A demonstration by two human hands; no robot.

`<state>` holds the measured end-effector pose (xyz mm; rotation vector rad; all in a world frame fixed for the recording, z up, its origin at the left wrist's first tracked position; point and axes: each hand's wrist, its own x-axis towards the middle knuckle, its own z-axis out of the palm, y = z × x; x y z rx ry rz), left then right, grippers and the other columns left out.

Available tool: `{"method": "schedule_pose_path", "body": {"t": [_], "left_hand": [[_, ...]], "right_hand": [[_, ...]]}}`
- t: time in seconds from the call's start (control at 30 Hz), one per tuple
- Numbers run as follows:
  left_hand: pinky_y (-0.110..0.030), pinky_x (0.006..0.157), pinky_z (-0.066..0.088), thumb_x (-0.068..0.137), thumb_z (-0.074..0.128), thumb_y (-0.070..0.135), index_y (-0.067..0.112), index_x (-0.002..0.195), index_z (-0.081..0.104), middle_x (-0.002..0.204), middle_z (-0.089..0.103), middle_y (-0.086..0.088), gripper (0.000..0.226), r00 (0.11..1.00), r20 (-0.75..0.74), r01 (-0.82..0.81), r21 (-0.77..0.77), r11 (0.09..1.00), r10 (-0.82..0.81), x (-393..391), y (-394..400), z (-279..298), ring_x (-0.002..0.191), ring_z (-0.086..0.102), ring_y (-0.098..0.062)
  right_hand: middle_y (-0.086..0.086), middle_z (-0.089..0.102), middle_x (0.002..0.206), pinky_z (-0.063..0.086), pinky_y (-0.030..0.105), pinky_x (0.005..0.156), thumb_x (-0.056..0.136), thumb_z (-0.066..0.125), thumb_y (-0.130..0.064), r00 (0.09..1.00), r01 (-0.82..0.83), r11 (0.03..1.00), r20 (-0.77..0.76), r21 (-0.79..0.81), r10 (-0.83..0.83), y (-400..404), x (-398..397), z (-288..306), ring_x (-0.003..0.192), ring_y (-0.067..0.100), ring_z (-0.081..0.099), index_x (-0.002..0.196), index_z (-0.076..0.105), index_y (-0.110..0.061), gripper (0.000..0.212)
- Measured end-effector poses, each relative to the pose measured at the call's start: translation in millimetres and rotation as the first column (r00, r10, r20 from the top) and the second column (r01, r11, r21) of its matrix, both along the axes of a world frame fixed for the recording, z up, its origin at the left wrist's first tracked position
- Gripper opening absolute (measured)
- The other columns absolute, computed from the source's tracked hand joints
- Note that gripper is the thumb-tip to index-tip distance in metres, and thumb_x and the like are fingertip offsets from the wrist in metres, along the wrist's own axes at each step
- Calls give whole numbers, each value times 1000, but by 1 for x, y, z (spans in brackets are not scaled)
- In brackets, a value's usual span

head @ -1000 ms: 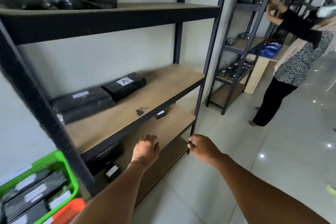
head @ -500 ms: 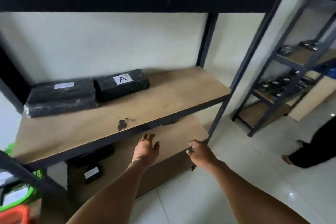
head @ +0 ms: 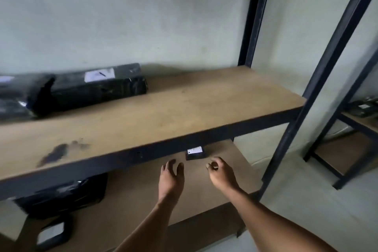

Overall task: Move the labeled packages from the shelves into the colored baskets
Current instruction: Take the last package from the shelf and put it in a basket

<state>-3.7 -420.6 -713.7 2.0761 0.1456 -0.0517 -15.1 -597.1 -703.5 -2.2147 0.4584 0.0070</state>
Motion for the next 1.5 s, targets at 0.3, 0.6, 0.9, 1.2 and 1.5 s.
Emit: {"method": "schedule_pose_path", "body": {"t": [0.3, 0.6, 0.9, 1.2, 1.5], "left_hand": [[-34, 112, 39, 97, 60, 37, 10, 149, 42, 145, 54, -10, 61, 990, 136, -5, -280, 960, 45, 101, -32, -151, 133, 51, -22], [-40, 106, 41, 79, 35, 53, 26, 140, 54, 137, 61, -10, 69, 957, 283, 88, -69, 994, -65, 121, -50, -169, 131, 51, -31], [-39, 94, 50, 77, 50, 51, 24, 95, 71, 101, 72, 1, 39, 969, 238, 15, -325, 946, 66, 123, -45, -168, 101, 65, -22], [-34, 72, 58, 85, 71, 36, 26, 128, 63, 108, 75, -5, 45, 977, 205, 170, -571, 803, -62, 113, -45, -163, 84, 73, -21], [-42, 75, 61, 88, 62, -1, 10, 111, 49, 111, 66, -23, 29, 990, 81, 15, -877, 480, 117, 118, -31, -164, 94, 70, -39]], "right_hand": [[9, 59, 136, 46, 31, 99, 93, 64, -34, 950, 122, 954, 246, 273, -192, -13, 113, -147, 122, 26, 58, 140, 52, -13, 53], [12, 57, 133, 45, 44, 103, 90, 47, -50, 970, 60, 998, 239, -21, -54, -6, 139, -184, 123, 34, 53, 134, 53, -23, 51], [-17, 69, 106, 54, 39, 87, 80, 55, -60, 861, -12, 899, 462, 438, -214, -2, 122, -185, 99, 16, 67, 119, 51, -48, 41], [-16, 63, 133, 49, 14, 83, 90, 53, -29, 864, -278, 773, 500, 571, -58, -9, 106, -175, 103, -6, 63, 139, 58, -35, 49], [4, 72, 113, 54, 42, 93, 83, 67, -40, 863, -239, 778, 495, 581, -104, -10, 117, -184, 79, 21, 70, 128, 60, -22, 49]]}}
